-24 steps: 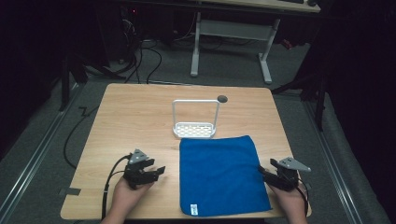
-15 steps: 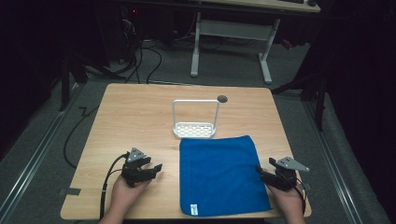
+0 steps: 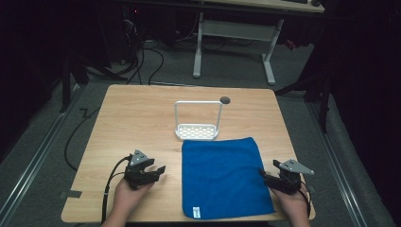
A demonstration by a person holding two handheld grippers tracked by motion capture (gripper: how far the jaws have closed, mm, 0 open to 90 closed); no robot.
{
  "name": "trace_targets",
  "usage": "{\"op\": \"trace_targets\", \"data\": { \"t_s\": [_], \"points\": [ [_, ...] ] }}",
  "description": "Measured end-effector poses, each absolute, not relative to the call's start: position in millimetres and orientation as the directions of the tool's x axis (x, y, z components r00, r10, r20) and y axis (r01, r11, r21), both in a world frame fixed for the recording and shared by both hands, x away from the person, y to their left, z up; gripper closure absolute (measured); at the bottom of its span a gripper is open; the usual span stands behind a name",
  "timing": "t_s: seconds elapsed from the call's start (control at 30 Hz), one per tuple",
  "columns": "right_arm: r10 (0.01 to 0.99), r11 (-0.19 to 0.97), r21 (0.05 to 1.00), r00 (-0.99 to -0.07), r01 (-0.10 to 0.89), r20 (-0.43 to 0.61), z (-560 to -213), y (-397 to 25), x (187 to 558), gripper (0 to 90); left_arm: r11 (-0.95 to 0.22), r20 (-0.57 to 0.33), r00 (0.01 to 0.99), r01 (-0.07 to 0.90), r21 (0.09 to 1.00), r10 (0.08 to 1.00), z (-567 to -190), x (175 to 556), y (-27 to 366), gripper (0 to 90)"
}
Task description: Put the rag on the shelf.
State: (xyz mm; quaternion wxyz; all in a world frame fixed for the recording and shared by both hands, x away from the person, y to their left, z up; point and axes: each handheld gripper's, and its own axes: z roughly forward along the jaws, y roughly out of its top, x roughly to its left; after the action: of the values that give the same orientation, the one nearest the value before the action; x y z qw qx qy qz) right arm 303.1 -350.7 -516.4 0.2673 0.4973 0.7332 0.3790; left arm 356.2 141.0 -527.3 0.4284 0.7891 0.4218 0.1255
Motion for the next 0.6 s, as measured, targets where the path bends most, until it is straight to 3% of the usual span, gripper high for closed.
{"op": "trace_targets", "data": {
  "t_s": [0.3,0.47,0.6],
  "points": [
    [0.925,0.223,0.819,-0.379,0.529,-0.007,-513,-346,303,22.5,-0.288,-0.138,0.632,0.524,0.802,0.763,-526,355,139,41.5],
    [0.92,0.221,0.817,-0.393,0.532,0.007,-509,-344,303,26.2,-0.296,-0.132,0.651,0.504,0.811,0.747,-523,354,135,43.0],
    [0.921,0.231,0.824,-0.389,0.518,-0.014,-507,-341,302,21.8,-0.294,-0.132,0.658,0.496,0.817,0.741,-520,355,131,43.2]
  ]
}}
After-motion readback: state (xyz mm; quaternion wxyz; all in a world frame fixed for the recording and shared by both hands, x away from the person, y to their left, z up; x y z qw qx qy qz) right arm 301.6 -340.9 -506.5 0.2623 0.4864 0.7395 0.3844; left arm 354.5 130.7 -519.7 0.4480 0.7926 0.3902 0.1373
